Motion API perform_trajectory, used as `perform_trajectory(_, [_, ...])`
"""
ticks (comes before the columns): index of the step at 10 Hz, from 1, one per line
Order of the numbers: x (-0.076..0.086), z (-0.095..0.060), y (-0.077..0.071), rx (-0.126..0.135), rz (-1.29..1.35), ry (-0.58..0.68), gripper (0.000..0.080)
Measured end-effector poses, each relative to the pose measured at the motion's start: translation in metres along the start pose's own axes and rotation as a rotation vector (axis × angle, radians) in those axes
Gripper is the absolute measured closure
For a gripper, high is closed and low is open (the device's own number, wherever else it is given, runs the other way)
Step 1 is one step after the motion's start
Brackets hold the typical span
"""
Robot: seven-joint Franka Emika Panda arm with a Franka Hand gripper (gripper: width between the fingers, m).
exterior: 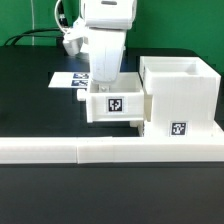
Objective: Assemble drawer
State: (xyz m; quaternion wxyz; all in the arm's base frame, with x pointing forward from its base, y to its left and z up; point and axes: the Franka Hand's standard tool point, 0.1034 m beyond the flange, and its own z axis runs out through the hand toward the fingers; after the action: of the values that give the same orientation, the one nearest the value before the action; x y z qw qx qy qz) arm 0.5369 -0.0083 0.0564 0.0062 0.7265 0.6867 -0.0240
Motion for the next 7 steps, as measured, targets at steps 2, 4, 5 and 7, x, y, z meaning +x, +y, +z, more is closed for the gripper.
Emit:
perform_trajectory(2, [0.0025, -0.0014, 0.0021, 0.002, -0.002, -0.001, 0.0757])
perform_trajectory(4, [0.0073, 0.0001, 0.0034, 0.005, -0.010, 0.001, 0.0757])
perform_trajectory(5, [0.0077, 0.0003, 0.0033, 0.005, -0.011, 0.001, 0.0757])
perform_trajectory(7, [0.0072, 0.0003, 0.0033, 0.005, -0.010, 0.001, 0.0757])
